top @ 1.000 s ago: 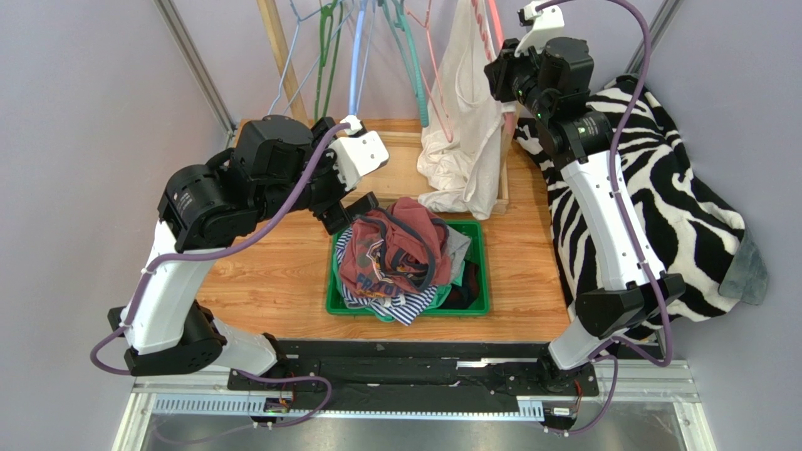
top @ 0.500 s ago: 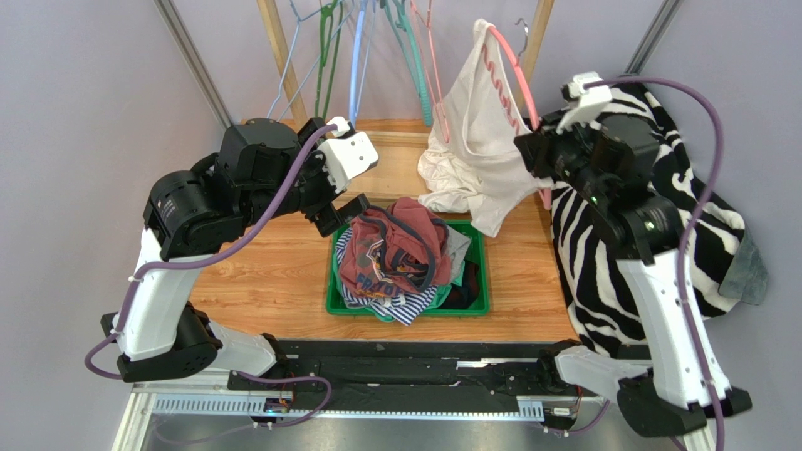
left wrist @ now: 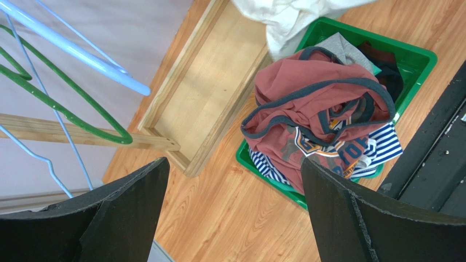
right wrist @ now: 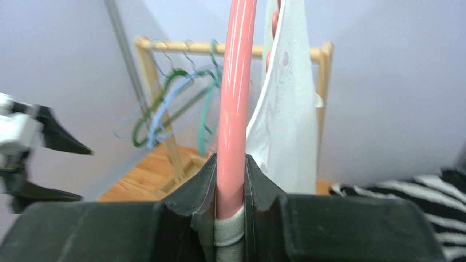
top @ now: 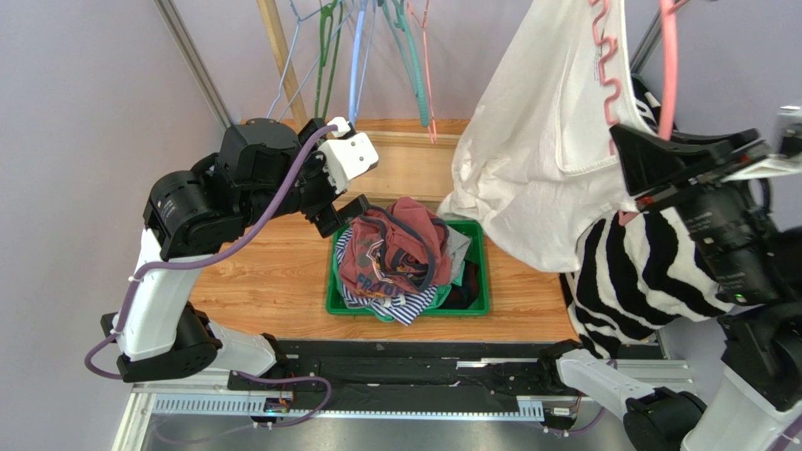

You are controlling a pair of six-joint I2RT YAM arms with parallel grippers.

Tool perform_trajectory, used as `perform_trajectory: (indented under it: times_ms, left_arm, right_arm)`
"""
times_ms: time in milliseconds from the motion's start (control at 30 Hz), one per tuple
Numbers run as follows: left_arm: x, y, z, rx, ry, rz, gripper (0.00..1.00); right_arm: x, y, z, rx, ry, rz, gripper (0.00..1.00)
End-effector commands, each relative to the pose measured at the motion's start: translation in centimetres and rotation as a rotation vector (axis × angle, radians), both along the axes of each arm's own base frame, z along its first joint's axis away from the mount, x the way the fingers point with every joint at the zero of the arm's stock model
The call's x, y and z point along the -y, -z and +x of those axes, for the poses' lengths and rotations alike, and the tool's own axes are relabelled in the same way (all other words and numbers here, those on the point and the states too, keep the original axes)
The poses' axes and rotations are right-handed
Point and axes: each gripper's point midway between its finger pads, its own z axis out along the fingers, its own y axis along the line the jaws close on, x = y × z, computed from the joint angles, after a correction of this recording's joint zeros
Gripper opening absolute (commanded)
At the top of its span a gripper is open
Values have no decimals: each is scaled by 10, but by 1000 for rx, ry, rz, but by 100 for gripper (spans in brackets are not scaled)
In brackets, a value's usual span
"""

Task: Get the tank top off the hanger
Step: Pick up the hanger from the clothesline.

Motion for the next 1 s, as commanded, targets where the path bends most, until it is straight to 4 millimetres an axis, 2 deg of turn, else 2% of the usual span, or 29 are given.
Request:
perform_trajectory:
  times_ms: [0, 33, 100, 167, 200, 233, 267, 300, 333, 367, 400, 467, 500, 767, 867, 967]
  left_arm:
    - [-14, 2, -12, -18, 3, 20, 99]
    - [-16, 2, -12, -20, -1, 22, 99]
    - [-16, 2, -12, -17, -1, 22, 99]
    - [-17, 2, -11, -15, -6, 27, 99]
    - [-18, 2, -12, -15, -6, 24, 99]
    - [-17, 2, -12, -15, -5, 24, 99]
    - [-18, 2, -12, -15, -8, 24, 99]
    - [-18, 2, -12, -14, -6, 25, 99]
    - [-18, 2, -12, -16, -9, 23, 99]
    - [-17, 2, -12, -17, -6, 22, 99]
    - [-18, 2, -12, -18, -8, 24, 99]
    - [-18, 2, -12, -19, -9, 22, 99]
    - [-18, 3, -13, -21, -7, 23, 99]
    - [-19, 0, -13, -17, -12, 16, 99]
    - [-21, -1, -15, -18, -10, 10, 99]
    - [-24, -2, -15, -17, -17, 1, 99]
  right_arm:
    - [-35, -69, -30, 231, -237, 1, 0]
    - [-52, -71, -33, 247, -333, -26, 0]
    - [-60, -93, -49, 345, -413, -17, 0]
    - [-68, -109, -52, 400, -465, -4, 0]
    - [-68, -120, -63, 437, -492, 6, 0]
    - [-75, -121, -67, 445, -543, -5, 0]
    - [-81, -127, -62, 468, -575, -6, 0]
    - [-85, -130, -65, 480, -608, 2, 0]
    - [-89, -137, -76, 522, -666, 7, 0]
    - [-93, -139, -75, 526, -696, 14, 0]
    - [-94, -143, -76, 538, -712, 21, 0]
    - [-93, -154, -91, 588, -743, 32, 0]
    - [-95, -156, -86, 588, -750, 37, 0]
    - [-86, -184, -108, 734, -761, 93, 0]
    - [-87, -190, -95, 736, -746, 120, 0]
    - [-93, -186, -79, 699, -761, 130, 0]
